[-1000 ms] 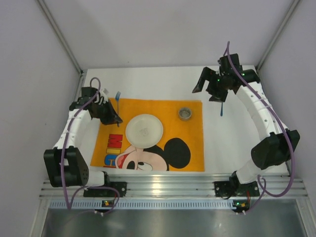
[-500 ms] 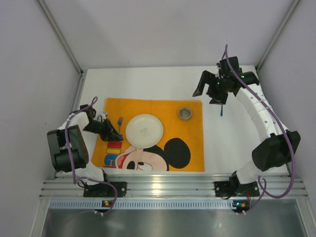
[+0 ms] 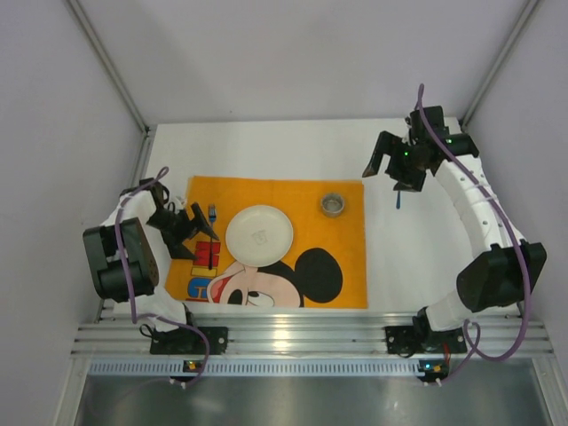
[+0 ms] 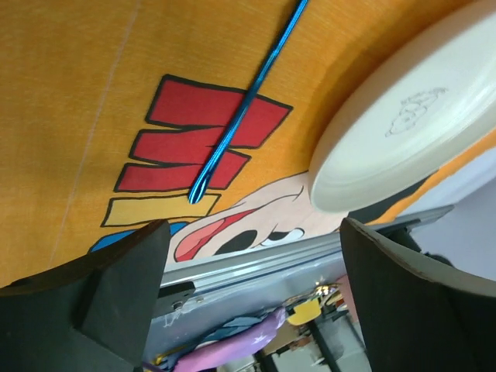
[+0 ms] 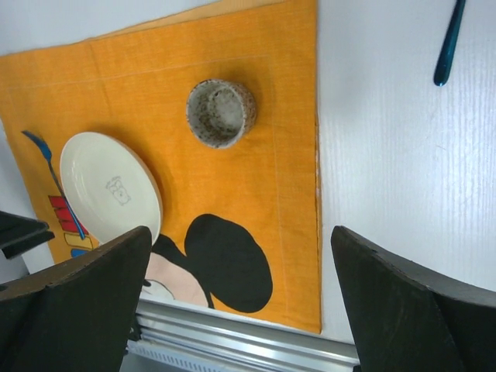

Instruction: Set the dinner table for one person

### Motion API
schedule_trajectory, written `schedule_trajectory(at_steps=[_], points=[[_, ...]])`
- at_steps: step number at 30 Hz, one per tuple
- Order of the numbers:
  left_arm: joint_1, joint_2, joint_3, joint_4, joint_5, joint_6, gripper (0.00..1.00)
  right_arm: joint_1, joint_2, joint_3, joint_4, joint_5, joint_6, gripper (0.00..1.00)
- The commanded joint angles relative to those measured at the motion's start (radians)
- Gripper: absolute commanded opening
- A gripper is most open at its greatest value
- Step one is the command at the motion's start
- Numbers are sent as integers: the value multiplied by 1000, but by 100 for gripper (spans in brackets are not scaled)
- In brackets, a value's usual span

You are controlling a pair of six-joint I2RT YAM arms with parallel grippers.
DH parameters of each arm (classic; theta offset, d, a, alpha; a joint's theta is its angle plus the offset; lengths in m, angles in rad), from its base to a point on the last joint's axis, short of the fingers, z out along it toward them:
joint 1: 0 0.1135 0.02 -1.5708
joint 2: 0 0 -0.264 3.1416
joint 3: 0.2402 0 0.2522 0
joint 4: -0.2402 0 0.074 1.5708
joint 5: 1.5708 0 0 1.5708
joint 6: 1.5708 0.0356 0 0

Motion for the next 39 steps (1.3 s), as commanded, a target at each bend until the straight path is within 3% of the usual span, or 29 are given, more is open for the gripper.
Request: schedule_trajectory(at_steps=[1, 8, 14, 17, 19, 21, 27, 35, 39], points=[[8, 0, 31, -67, -77, -21, 98, -38, -34, 4, 1, 23, -29, 100], [6, -66, 134, -134, -155, -35, 98, -150, 12, -13, 10, 150, -44, 100], [5, -173, 148, -93, -115, -52, 98, -176, 211, 21, 76, 258, -61, 99], [5, -242, 88, -51, -82, -58, 98, -176, 358, 117, 92, 294, -67, 83], [6, -305, 57, -22, -78, -77, 98, -176, 483, 237, 87, 310, -78, 69], [5, -372, 16, -1, -71, -84, 98, -213, 603, 370, 75, 305, -80, 61], [5, -483, -35, 7, -100, -103, 98, -213, 855, 661, -33, 340, -75, 55], [3, -488, -44, 21, -132, -110, 98, -212, 974, 717, -48, 364, -95, 45], [5, -468, -33, 27, -137, -121, 98, -199, 985, 690, -53, 382, -104, 33]])
